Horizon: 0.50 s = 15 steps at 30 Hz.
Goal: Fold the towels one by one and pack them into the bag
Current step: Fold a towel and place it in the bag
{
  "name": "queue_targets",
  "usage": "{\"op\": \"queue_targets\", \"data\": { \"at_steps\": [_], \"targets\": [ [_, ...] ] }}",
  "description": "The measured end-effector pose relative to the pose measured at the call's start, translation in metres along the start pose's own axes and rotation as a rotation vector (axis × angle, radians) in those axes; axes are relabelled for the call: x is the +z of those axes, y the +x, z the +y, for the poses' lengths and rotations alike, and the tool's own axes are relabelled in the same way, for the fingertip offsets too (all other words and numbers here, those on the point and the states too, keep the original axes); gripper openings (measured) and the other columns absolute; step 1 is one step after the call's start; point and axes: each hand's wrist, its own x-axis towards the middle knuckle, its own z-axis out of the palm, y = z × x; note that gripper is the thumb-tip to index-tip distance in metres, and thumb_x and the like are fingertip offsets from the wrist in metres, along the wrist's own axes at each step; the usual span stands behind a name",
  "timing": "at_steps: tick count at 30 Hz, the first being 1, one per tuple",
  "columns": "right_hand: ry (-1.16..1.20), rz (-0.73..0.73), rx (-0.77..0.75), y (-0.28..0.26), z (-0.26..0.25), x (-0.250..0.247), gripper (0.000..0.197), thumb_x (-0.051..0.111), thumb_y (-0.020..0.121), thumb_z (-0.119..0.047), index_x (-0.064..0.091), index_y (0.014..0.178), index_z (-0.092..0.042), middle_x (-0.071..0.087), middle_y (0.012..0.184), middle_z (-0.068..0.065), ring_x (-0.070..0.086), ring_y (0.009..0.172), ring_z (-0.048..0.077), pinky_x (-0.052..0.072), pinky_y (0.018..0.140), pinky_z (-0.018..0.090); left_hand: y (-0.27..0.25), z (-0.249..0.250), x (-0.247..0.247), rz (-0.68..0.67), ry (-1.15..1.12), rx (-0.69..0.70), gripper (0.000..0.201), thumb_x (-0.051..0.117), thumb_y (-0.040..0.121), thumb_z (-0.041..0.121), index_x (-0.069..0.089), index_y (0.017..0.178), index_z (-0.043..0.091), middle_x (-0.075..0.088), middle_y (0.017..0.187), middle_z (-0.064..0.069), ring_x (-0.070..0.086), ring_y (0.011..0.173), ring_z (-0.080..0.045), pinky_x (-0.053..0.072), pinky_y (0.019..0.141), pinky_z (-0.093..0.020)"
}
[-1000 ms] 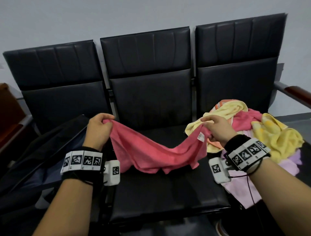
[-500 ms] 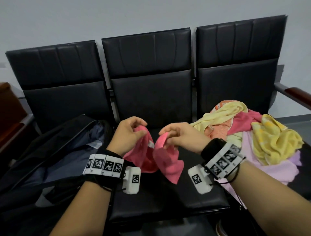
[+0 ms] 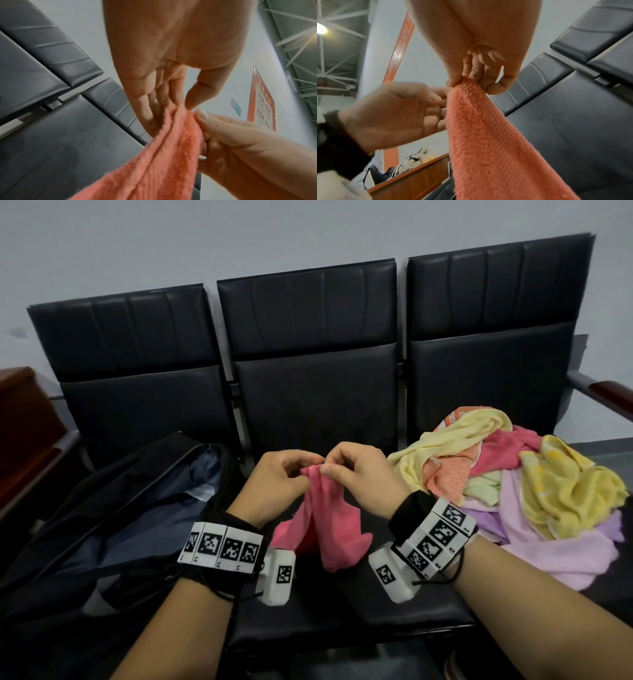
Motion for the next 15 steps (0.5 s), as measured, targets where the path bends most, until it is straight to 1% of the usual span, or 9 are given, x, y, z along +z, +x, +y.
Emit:
{"op": "queue_targets", "data": {
  "at_steps": [1, 3, 5, 6, 9, 11, 13, 14, 15],
  "targets": [
    [-0.006, 0.007, -0.004, -0.0005, 0.0004, 0.002, 0.02, 0.072, 0.087, -0.027, 0.062, 0.071, -0.034, 0.067, 0.071, -0.007, 0.062, 0.069, 0.008, 0.054, 0.067, 0.034, -0.0004, 0.0014, -0.0007, -0.032, -0.014, -0.001, 0.041, 0.063, 0.08, -0.01, 0.077, 0.1, 0.023, 0.078, 0.098, 0.003, 0.073, 0.097, -0.011, 0.056, 0.087, -0.022],
    [-0.024, 0.023, -0.021, -0.0011, 0.0009, 0.0055, 0.019, 0.073, 0.086, -0.028, 0.062, 0.072, -0.033, 0.067, 0.071, -0.004, 0.063, 0.07, 0.012, 0.054, 0.067, 0.036, -0.0011, 0.0032, -0.0024, -0.08, -0.027, 0.005, 0.033, 0.066, 0.08, 0.001, 0.077, 0.105, 0.02, 0.077, 0.1, 0.0, 0.073, 0.098, -0.015, 0.058, 0.088, -0.027],
    [-0.028, 0.027, -0.024, -0.0012, 0.0012, 0.007, 0.015, 0.074, 0.086, -0.027, 0.065, 0.074, -0.028, 0.068, 0.072, -0.004, 0.064, 0.07, 0.01, 0.053, 0.066, 0.033, -0.0023, 0.0044, -0.0032, -0.082, 0.0, 0.007, 0.027, 0.072, 0.081, 0.011, 0.077, 0.104, 0.023, 0.077, 0.099, -0.001, 0.073, 0.097, -0.016, 0.059, 0.089, -0.031],
    [-0.032, 0.027, -0.022, -0.001, 0.0008, 0.0075, 0.013, 0.074, 0.086, -0.026, 0.066, 0.075, -0.027, 0.068, 0.072, -0.006, 0.063, 0.07, 0.009, 0.053, 0.066, 0.03, -0.0022, 0.0044, -0.0034, -0.073, 0.021, 0.007, 0.025, 0.074, 0.082, 0.012, 0.077, 0.103, 0.025, 0.077, 0.098, 0.0, 0.073, 0.096, -0.015, 0.059, 0.089, -0.033],
    [-0.054, 0.027, -0.021, -0.0006, -0.0014, 0.0074, 0.013, 0.074, 0.085, -0.026, 0.067, 0.074, -0.027, 0.067, 0.07, -0.01, 0.062, 0.07, 0.005, 0.049, 0.065, 0.021, -0.0002, 0.0042, -0.0032, -0.049, 0.109, 0.023, 0.023, 0.075, 0.085, 0.009, 0.078, 0.101, 0.026, 0.078, 0.094, 0.005, 0.073, 0.093, -0.009, 0.059, 0.089, -0.036],
    [-0.087, 0.002, -0.036, -0.0005, -0.0028, 0.0062, 0.012, 0.074, 0.085, -0.027, 0.068, 0.076, -0.029, 0.067, 0.069, -0.01, 0.062, 0.071, 0.004, 0.047, 0.065, 0.017, 0.0016, 0.0029, -0.002, 0.002, 0.178, 0.064, 0.022, 0.073, 0.085, 0.005, 0.079, 0.096, 0.024, 0.077, 0.088, 0.009, 0.073, 0.087, -0.005, 0.06, 0.085, -0.035],
    [-0.162, -0.068, -0.057, -0.0006, -0.002, 0.0044, 0.009, 0.074, 0.085, -0.029, 0.068, 0.078, -0.028, 0.066, 0.069, -0.009, 0.06, 0.075, 0.004, 0.044, 0.067, 0.014, 0.0017, 0.0024, -0.0007, 0.063, 0.24, 0.108, 0.024, 0.071, 0.082, 0.0, 0.079, 0.091, 0.021, 0.076, 0.083, 0.01, 0.071, 0.082, -0.001, 0.06, 0.08, -0.032],
    [-0.21, -0.126, -0.063, -0.0005, 0.0005, 0.0036, 0.012, 0.074, 0.085, -0.03, 0.067, 0.076, -0.026, 0.064, 0.067, -0.008, 0.059, 0.076, 0.005, 0.043, 0.067, 0.014, 0.0013, 0.0029, -0.0007, 0.092, 0.264, 0.129, 0.025, 0.07, 0.08, -0.002, 0.079, 0.091, 0.019, 0.076, 0.083, 0.01, 0.071, 0.081, 0.0, 0.059, 0.079, -0.03],
    [-0.267, -0.196, -0.062, -0.0009, 0.0046, 0.0033, 0.019, 0.074, 0.084, -0.033, 0.064, 0.072, -0.023, 0.063, 0.065, -0.005, 0.058, 0.074, 0.009, 0.043, 0.066, 0.017, 0.0009, 0.0032, -0.0015, 0.123, 0.286, 0.154, 0.027, 0.068, 0.078, -0.004, 0.079, 0.091, 0.017, 0.075, 0.084, 0.009, 0.07, 0.082, -0.001, 0.058, 0.079, -0.027]
  ]
}}
